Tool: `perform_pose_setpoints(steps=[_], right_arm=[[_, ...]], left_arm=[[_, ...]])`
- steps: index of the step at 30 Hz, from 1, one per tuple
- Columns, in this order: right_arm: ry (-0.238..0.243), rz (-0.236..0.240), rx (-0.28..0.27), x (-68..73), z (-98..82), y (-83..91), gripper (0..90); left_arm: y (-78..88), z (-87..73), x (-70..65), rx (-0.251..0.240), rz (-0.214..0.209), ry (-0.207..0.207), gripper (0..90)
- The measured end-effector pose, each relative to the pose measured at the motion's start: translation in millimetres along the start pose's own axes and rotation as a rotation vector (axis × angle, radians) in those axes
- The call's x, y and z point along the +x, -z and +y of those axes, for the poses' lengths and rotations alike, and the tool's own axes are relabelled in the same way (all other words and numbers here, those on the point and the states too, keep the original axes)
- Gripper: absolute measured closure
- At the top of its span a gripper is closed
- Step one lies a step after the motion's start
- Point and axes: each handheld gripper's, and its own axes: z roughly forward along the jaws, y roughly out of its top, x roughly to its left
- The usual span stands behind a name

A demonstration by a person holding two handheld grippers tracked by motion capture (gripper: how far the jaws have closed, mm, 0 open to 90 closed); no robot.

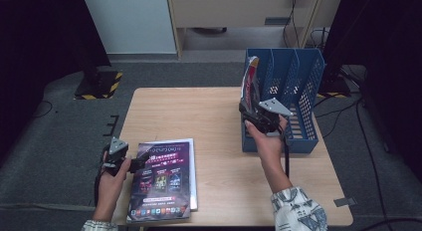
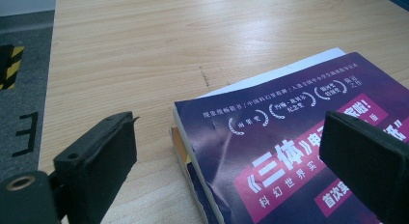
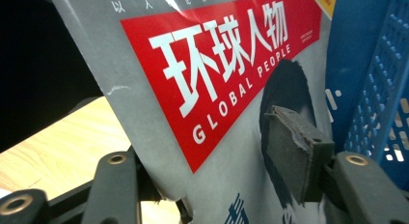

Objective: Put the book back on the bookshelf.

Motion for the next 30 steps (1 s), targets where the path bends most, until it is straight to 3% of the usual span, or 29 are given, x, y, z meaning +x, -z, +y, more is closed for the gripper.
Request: perform_pose_setpoints(steps=[12, 30], right_arm=[[0.005, -0.006, 0.01, 2.1, -1.2, -2.1, 30.6], [0.007, 0.018, 0.043, 4.5, -4.8, -7.5, 21.6]], left_arm=[[-0.1, 0.0, -0.3, 0.0, -0.001, 0.002, 5.7], [-0.4, -0.2, -0.1, 0.002, -0.002, 0.0, 5.6]])
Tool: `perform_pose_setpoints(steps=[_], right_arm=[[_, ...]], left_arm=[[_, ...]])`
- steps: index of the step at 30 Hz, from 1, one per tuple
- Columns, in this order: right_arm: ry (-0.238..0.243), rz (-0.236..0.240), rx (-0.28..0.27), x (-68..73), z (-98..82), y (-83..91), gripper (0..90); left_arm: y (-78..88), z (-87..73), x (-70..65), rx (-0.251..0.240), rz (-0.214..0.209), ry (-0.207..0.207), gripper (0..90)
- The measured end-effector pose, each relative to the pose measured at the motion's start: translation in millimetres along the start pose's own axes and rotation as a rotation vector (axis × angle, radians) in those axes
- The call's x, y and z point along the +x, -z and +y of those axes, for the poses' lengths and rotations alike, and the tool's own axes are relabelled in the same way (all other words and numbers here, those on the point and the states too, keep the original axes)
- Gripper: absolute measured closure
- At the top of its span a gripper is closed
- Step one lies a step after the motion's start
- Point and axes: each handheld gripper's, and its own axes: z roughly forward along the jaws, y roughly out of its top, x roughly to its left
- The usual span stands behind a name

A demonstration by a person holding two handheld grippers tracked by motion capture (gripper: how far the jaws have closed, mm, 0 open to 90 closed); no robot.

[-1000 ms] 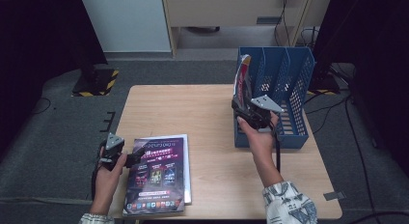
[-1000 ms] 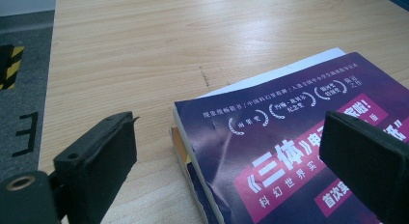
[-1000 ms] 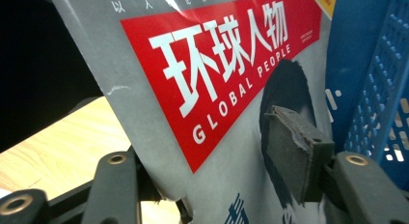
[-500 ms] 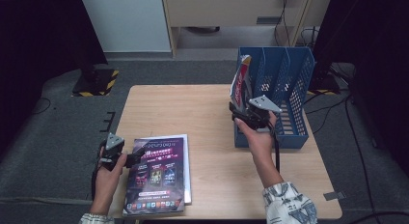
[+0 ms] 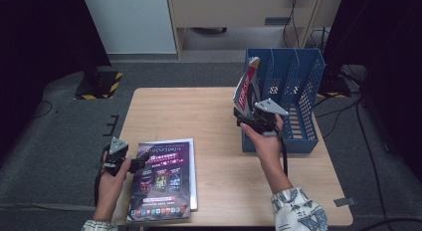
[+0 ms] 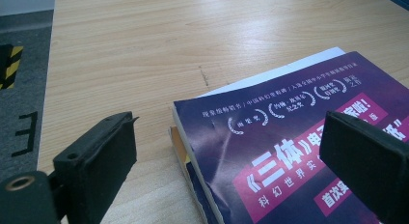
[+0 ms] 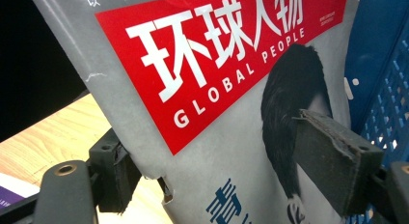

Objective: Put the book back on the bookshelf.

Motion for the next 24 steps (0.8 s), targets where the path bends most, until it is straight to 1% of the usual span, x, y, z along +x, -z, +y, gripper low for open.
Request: perform_pose_setpoints(steps=[14, 20, 24], right_arm=[[0.011, 0.008, 0.014, 4.0, -0.7, 0.3, 17.2], [0.02, 0.019, 0.009, 4.7, 0.4, 7.3, 14.6], [0.024, 0.03, 0.005, 5.0, -1.8, 15.6, 13.4]], left_arm=[[0.1, 0.0, -0.1, 0.0, 0.0, 0.0, 5.5], [0.3, 0.1, -0.3, -0.003, -0.001, 0.003, 5.4], [0.1, 0.1, -0.1, -0.001, 0.001, 0.0, 5.1]])
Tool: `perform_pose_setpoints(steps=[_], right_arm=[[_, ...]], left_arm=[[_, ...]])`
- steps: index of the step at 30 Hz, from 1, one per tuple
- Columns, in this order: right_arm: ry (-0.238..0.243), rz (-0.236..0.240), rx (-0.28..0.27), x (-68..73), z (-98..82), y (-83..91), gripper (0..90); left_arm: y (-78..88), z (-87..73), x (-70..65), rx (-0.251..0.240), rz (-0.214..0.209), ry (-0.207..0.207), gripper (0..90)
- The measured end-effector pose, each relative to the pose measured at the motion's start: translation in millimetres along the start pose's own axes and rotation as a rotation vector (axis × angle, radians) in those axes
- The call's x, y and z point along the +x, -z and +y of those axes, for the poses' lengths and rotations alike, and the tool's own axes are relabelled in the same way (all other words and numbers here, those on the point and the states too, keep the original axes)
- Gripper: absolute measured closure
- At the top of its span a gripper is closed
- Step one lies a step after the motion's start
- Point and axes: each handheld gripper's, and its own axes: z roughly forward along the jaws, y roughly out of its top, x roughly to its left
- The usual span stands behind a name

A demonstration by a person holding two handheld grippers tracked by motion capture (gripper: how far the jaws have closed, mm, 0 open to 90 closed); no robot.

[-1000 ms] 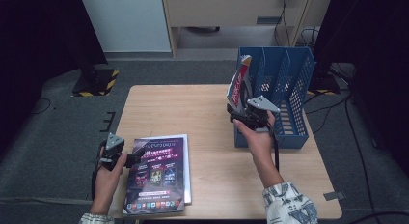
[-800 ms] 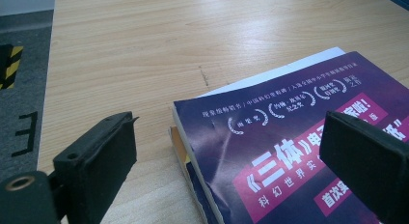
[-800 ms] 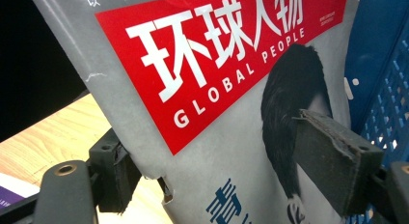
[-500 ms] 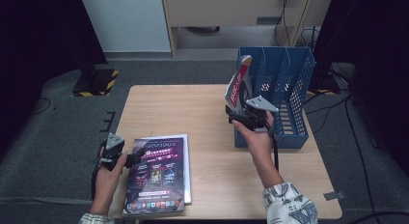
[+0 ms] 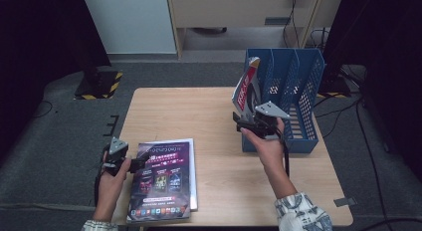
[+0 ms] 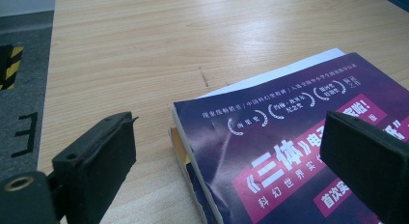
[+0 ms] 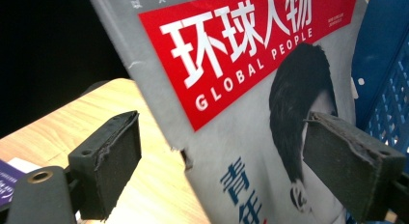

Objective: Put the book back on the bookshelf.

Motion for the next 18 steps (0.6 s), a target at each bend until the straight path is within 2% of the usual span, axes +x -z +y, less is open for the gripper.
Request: perform_pose_setpoints(steps=[6, 14, 18], right_arm=[[0.017, 0.014, -0.002, 4.1, -4.5, 14.3, 12.1], [0.034, 0.065, 0.016, 13.9, -10.5, 29.9, 11.8], [0.026, 0.075, 0.022, 18.9, -13.9, 39.1, 12.2]], left_arm=[[0.0, -0.2, 0.1, -0.001, 0.001, 0.001, 5.1], [0.8, -0.3, 0.4, -0.008, -0.005, 0.005, 5.0], [1.8, -0.2, 0.1, -0.013, -0.01, 0.01, 5.0]])
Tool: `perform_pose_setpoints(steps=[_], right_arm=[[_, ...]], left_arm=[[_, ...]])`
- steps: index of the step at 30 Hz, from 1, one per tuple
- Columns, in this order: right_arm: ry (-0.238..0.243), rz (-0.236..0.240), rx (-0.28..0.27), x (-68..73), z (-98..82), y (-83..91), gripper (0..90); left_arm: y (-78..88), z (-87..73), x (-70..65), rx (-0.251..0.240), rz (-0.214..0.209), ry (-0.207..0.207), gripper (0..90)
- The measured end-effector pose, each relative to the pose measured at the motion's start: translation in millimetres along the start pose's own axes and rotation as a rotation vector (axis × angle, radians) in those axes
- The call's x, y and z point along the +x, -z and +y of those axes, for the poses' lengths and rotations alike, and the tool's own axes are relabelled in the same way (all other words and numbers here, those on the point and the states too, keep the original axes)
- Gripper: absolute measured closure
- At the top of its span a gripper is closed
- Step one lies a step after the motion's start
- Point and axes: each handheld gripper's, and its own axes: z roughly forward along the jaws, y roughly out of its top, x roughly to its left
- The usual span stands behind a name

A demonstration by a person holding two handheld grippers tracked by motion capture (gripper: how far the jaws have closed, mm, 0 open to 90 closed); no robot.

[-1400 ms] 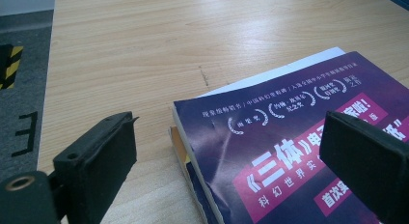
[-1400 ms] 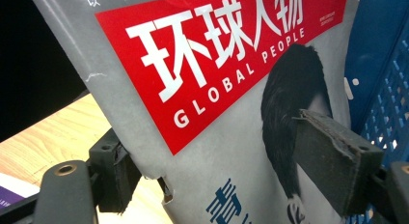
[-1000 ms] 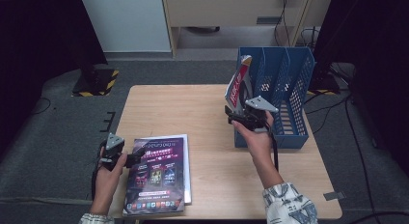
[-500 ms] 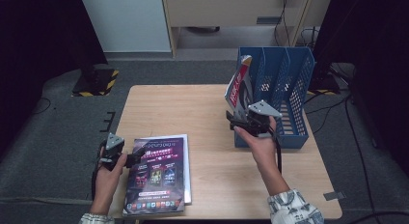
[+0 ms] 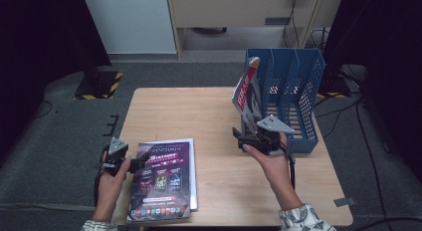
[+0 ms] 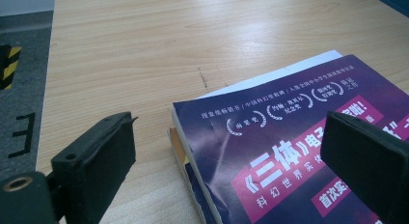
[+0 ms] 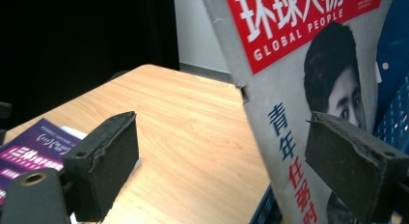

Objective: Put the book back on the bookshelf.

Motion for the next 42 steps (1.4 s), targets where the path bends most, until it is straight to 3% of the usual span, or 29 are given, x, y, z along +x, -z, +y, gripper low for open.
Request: perform_pose_setpoints(steps=[9, 12, 19, 23, 30, 40, 42], right_arm=[[0.002, 0.04, -0.007, 17.4, -9.5, 15.8, 15.9], [0.011, 0.052, -0.001, 22.6, -12.3, 14.7, 16.6], [0.083, 0.159, 0.026, 56.9, -20.6, 2.2, 18.7], [0.083, 0.18, 0.043, 62.7, -24.2, -3.3, 18.6], [0.104, 0.218, 0.072, 73.6, -28.8, -22.8, 16.8], [0.088, 0.298, 0.15, 96.4, -37.5, -71.3, 17.7], [0.109, 0.303, 0.163, 100.9, -38.8, -80.7, 17.7]], left_arm=[[1.0, -0.3, -3.0, 0.001, -0.004, -0.009, 4.9], [1.4, -0.9, -3.7, 0.003, -0.003, -0.01, 4.9], [5.4, -2.2, -5.4, 0.0, 0.006, -0.015, 4.9], [6.6, -3.8, -6.9, 0.003, 0.011, -0.016, 4.9], [10.5, -7.3, -10.8, 0.014, 0.044, -0.038, 4.9], [9.6, -9.6, -12.7, 0.023, 0.074, -0.047, 5.4], [9.6, -9.6, -10.6, 0.02, 0.074, -0.037, 5.5]])
